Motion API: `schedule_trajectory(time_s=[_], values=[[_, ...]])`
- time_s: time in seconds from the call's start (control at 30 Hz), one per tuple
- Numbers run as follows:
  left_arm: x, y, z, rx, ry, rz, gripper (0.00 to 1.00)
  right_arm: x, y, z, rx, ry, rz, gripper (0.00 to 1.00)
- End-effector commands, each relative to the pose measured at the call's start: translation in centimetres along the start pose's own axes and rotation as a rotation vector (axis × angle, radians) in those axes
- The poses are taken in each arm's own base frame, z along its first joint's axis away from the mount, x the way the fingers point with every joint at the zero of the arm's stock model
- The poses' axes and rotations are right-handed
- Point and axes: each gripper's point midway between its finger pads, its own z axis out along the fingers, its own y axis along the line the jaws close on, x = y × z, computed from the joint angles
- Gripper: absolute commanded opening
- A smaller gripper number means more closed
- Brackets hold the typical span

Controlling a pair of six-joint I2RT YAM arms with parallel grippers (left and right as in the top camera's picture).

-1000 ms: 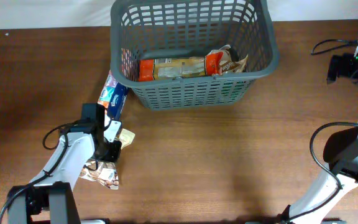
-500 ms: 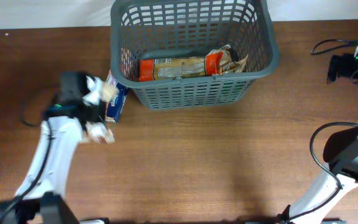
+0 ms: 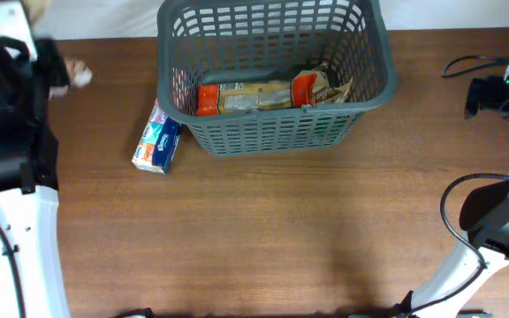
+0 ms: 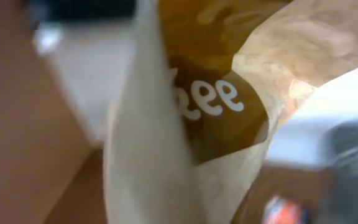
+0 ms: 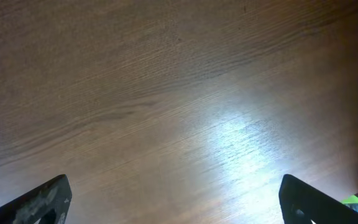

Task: Pack container
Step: 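Lift the paper bag and carry it over the basket, then release the paper bag into the basket and withdraw the left gripper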

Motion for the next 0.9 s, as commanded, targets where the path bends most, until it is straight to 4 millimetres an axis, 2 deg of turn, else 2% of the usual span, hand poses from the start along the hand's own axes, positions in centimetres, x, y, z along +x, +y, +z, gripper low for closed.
schedule_trajectory(time_s=[0.0, 0.1, 0.13, 0.27, 0.3, 0.43, 0.47, 0.63, 0.67, 0.73, 0.87], values=[[-5.1, -8.8, -3.0, 0.385, -0.183, 0.023, 0.02, 0.0, -0.3, -0.1, 0.013, -0.004, 0.011, 0.99], [-5.7, -14.2, -4.3, 0.555, -0.239, 0.101, 0.01, 0.0, -0.3, -0.1, 0.013, -0.004, 0.011, 0.99], [-5.2, -16.8, -4.6, 0.609, -0.247, 0.176, 0.02, 0.0, -0.3, -0.1, 0.013, -0.004, 0.011, 0.99], [-2.4, -23.1, -4.5, 0.734, -0.222, 0.319, 0.02, 0.0, -0.3, -0.1, 0.013, -0.004, 0.011, 0.99], [-1.1, -24.8, -4.0, 0.758, -0.188, 0.337, 0.02, 0.0, -0.3, -0.1, 0.013, -0.004, 0.011, 0.99], [2.5, -27.7, -1.4, 0.791, -0.105, 0.375, 0.01, 0.0, -0.3, -0.1, 0.013, -0.004, 0.011, 0.99], [4.0, -28.6, 0.2, 0.796, -0.080, 0.384, 0.02, 0.0, -0.3, -0.1, 0.013, -0.004, 0.011, 0.99], [7.6, -30.7, 3.6, 0.816, -0.026, 0.388, 0.02, 0.0, -0.3, -0.1, 0.013, -0.004, 0.011, 0.99], [9.0, -31.3, 4.4, 0.823, 0.006, 0.392, 0.02, 0.0, -0.3, -0.1, 0.013, -0.004, 0.011, 0.99], [11.1, -31.9, 5.4, 0.832, 0.055, 0.397, 0.02, 0.0, -0.3, -0.1, 0.013, -0.004, 0.011, 0.99], [13.6, -32.5, 6.4, 0.844, 0.115, 0.402, 0.04, 0.0, -0.3, -0.1, 0.013, -0.004, 0.011, 0.99]])
